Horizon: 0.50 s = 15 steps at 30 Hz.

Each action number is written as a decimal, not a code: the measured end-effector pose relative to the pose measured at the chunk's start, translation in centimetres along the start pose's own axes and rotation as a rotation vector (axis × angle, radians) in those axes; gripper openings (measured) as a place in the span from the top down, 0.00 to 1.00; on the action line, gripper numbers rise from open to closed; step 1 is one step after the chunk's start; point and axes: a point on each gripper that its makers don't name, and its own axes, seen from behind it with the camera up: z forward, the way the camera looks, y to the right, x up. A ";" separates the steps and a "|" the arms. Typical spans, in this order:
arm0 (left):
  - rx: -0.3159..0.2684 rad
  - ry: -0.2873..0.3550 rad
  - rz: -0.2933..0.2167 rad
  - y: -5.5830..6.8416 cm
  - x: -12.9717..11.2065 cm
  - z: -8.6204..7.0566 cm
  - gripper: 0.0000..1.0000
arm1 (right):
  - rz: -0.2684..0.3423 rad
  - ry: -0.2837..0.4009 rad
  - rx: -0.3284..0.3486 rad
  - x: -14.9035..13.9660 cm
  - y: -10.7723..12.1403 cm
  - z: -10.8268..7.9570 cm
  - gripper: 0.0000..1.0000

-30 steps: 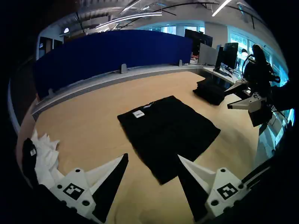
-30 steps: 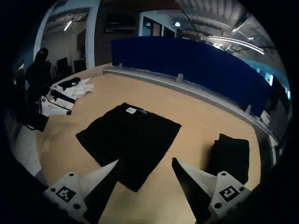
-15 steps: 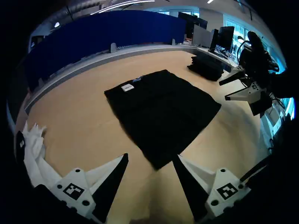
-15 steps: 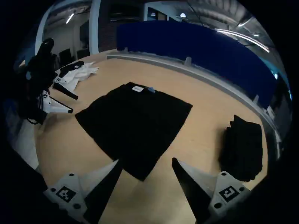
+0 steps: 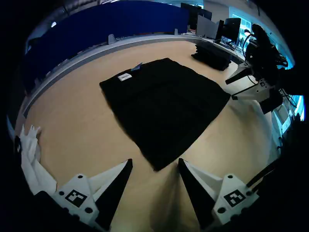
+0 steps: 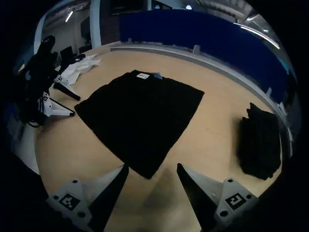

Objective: Fold towel

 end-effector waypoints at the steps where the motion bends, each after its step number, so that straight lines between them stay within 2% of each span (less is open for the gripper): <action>1: 0.001 0.000 0.000 0.0 0.0 0.0 0.13 | 0.001 -0.005 0.000 -0.1 0.0 0.1 0.05; 3: 0.003 -0.002 -0.002 0.1 0.1 0.0 0.14 | 0.003 -0.013 0.002 -0.4 0.0 0.2 0.09; 7: 0.011 -0.008 -0.016 -0.1 0.1 0.0 0.19 | 0.008 -0.027 0.012 -0.9 -0.3 0.4 0.19; 11: 0.021 -0.015 -0.016 -0.3 0.0 0.0 0.26 | 0.015 -0.041 0.023 -1.3 -0.7 0.7 0.25; 15: 0.026 -0.023 -0.003 -0.1 0.0 -0.2 0.38 | 0.012 -0.035 0.010 -1.2 -0.7 0.8 0.30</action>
